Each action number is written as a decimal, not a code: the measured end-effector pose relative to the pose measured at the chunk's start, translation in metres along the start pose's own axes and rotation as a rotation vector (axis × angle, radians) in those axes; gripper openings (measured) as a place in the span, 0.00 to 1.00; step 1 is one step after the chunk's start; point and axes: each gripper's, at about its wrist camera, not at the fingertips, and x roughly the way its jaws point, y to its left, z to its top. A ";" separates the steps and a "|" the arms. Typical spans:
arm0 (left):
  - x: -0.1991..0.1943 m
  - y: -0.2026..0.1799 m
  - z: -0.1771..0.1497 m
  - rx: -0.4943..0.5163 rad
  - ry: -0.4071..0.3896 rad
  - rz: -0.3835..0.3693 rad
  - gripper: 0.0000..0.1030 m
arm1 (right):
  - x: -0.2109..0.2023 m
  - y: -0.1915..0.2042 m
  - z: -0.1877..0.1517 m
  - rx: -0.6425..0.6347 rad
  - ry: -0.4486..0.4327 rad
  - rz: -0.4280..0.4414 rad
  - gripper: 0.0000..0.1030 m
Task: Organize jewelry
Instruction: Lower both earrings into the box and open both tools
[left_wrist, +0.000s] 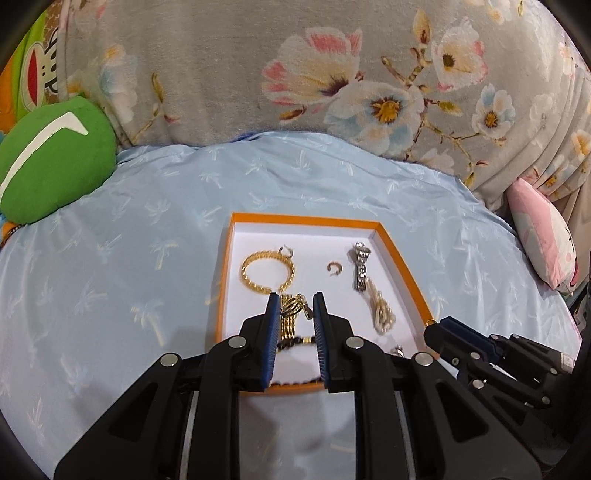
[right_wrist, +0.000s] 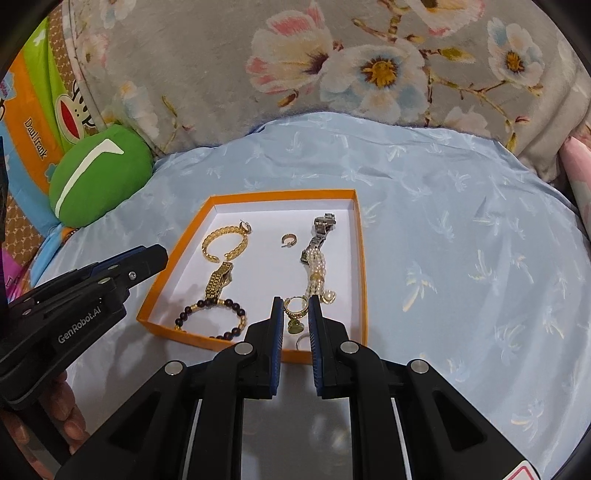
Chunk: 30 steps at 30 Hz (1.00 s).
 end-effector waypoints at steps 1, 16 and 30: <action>0.003 0.000 0.003 0.001 -0.001 -0.002 0.17 | 0.004 0.000 0.004 0.000 -0.001 0.003 0.12; 0.059 0.003 0.020 -0.011 0.031 0.002 0.17 | 0.054 0.006 0.032 -0.005 0.012 0.017 0.12; 0.078 0.010 0.018 -0.013 0.052 0.010 0.17 | 0.075 0.006 0.030 0.001 0.036 0.024 0.12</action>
